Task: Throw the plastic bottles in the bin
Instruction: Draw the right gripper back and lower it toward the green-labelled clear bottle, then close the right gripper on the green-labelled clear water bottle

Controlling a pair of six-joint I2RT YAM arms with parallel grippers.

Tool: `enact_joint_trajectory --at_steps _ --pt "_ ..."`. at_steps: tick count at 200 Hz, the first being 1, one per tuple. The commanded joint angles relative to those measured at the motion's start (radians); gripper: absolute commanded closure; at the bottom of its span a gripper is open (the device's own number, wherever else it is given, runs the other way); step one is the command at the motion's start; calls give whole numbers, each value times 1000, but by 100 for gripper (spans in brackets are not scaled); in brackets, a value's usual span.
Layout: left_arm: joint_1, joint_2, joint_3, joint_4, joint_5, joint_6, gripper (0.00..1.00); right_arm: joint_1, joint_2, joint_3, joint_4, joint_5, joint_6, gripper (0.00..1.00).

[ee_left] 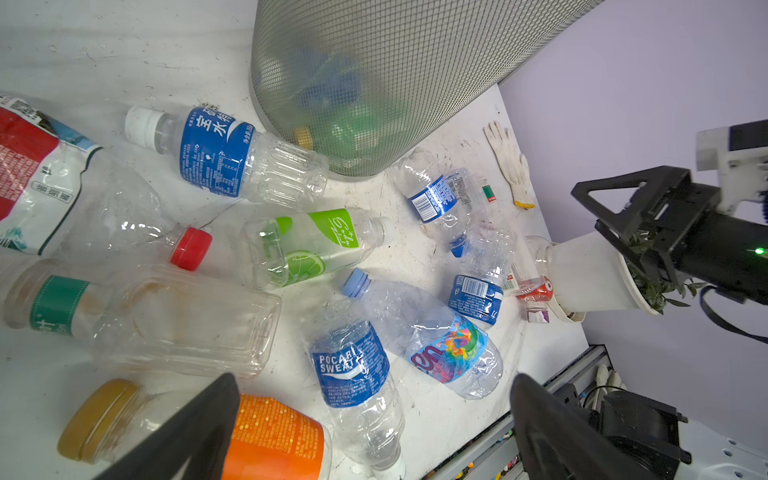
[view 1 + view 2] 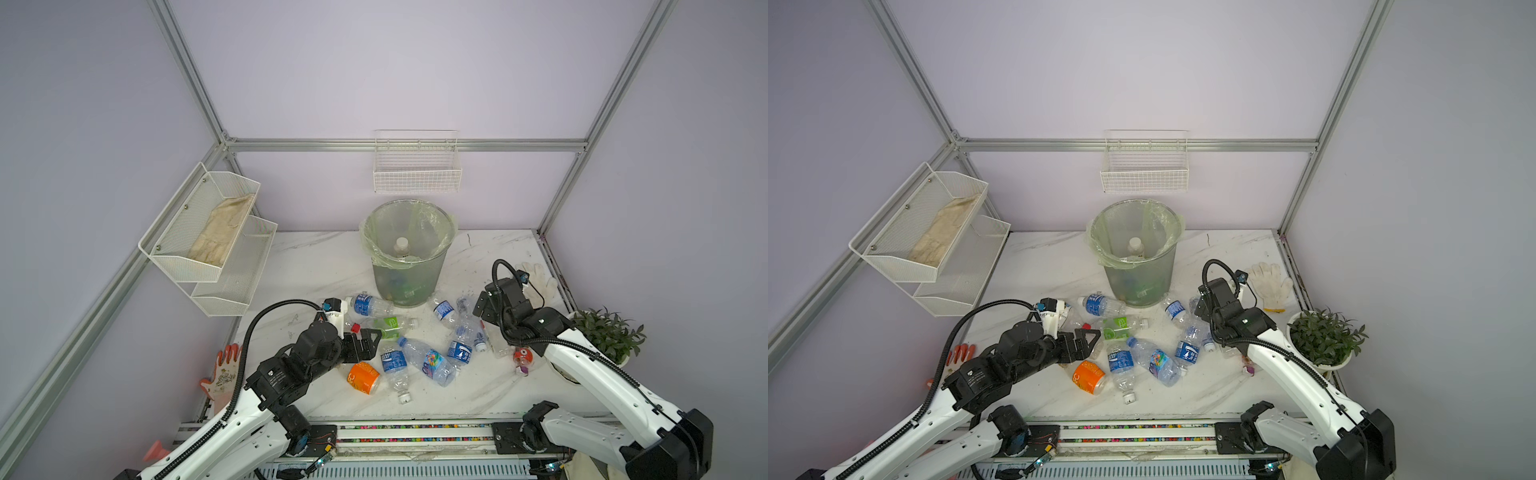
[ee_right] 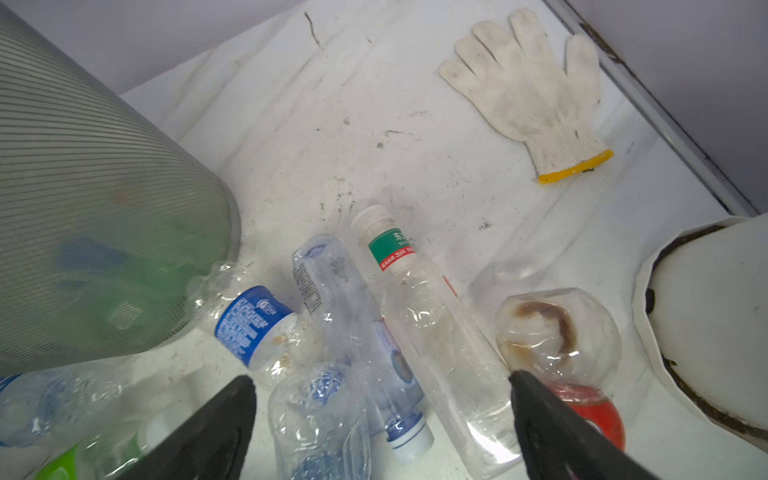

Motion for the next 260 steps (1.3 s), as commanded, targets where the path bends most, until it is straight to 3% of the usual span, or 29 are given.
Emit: enact_joint_trajectory --at_steps 1,112,260 --pt "-4 -20 -53 30 10 -8 0 -32 30 -16 22 -62 -2 3" --pt "-4 2 -50 36 7 22 0 -127 190 -80 97 -117 -25 3" --pt "-4 17 -53 54 9 10 0 -131 389 -115 195 -104 -25 3"
